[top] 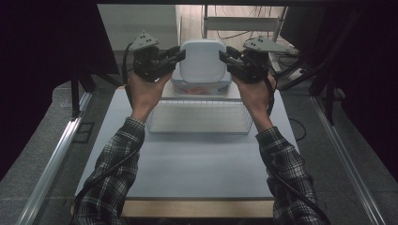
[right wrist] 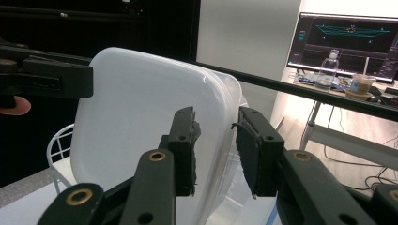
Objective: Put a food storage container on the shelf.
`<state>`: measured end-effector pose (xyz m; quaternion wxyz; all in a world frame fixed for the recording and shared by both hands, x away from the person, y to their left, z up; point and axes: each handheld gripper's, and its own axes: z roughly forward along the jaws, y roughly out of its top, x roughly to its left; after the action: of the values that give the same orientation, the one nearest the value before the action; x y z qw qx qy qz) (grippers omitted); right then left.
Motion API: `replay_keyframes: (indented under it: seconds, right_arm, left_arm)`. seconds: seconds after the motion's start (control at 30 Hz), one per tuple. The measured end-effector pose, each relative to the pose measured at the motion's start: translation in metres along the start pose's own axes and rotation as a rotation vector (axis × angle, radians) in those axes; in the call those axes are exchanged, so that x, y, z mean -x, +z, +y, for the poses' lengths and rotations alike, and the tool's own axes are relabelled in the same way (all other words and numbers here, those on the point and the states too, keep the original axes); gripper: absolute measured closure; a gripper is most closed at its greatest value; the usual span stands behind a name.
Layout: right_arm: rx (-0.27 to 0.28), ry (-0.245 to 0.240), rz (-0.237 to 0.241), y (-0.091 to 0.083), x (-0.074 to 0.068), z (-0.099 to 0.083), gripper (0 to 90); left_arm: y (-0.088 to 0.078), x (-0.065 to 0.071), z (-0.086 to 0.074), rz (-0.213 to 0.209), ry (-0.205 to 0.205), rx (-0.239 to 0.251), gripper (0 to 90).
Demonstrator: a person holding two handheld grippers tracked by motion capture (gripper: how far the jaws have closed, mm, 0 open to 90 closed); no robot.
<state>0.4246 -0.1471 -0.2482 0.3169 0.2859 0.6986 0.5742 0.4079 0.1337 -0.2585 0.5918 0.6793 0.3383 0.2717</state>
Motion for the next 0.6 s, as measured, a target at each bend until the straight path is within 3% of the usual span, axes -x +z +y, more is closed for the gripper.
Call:
replay_keyframes:
  seconds: [0.6]
  right_arm:
    - [-0.019, 0.019, -0.012, 0.019, 0.008, 0.004, 63.5]
  left_arm:
    - [0.019, -0.014, 0.011, 0.034, -0.038, -0.045, 68.2]
